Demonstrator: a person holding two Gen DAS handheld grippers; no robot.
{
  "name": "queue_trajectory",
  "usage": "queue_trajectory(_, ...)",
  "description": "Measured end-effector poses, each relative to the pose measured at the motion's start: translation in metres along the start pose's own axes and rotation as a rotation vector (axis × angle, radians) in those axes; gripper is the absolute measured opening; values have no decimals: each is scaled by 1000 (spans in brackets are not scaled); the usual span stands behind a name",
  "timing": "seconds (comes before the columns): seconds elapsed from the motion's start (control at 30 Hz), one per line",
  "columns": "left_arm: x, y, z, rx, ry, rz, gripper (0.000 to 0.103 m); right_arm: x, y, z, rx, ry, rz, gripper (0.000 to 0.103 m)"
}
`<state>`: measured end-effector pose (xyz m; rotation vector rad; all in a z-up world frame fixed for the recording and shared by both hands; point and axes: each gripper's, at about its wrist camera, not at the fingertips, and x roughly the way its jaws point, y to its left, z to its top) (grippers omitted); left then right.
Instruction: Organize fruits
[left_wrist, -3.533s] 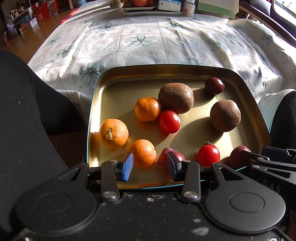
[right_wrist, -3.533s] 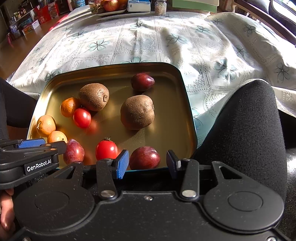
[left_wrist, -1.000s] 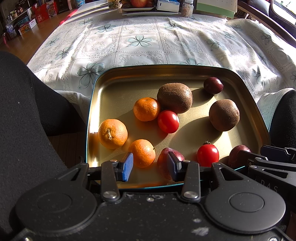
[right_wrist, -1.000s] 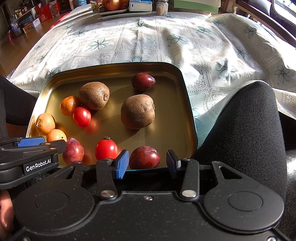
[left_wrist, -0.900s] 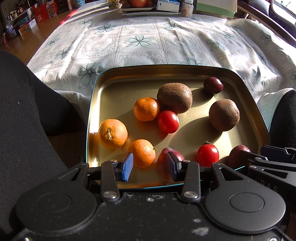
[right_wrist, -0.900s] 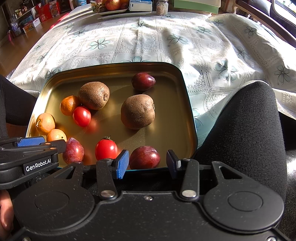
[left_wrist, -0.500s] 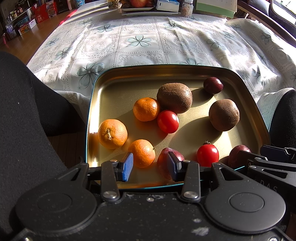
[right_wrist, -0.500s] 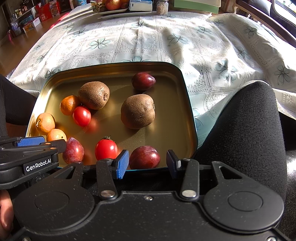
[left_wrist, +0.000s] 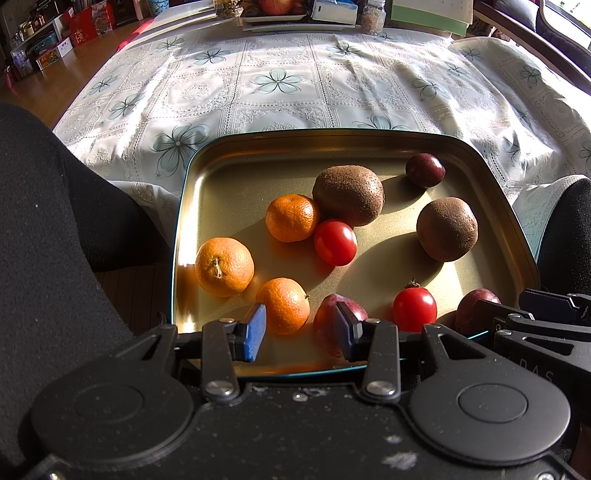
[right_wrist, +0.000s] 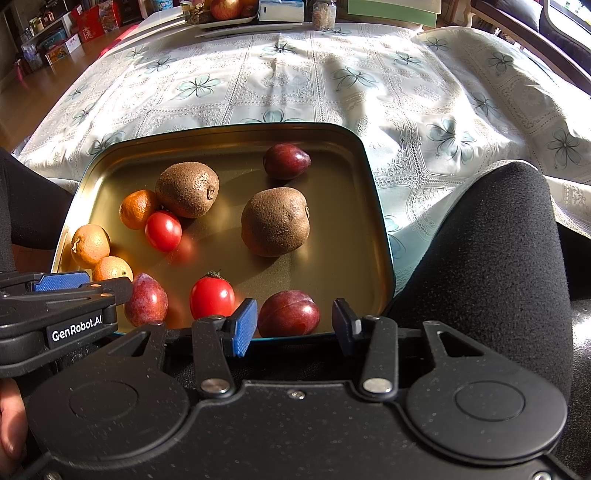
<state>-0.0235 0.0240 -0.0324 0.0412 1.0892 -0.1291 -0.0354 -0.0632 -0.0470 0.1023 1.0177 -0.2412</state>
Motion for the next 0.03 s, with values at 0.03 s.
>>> queue_trajectory(0.03,0,0,0,1,0,0,42,0,0,0,0,0,0,51)
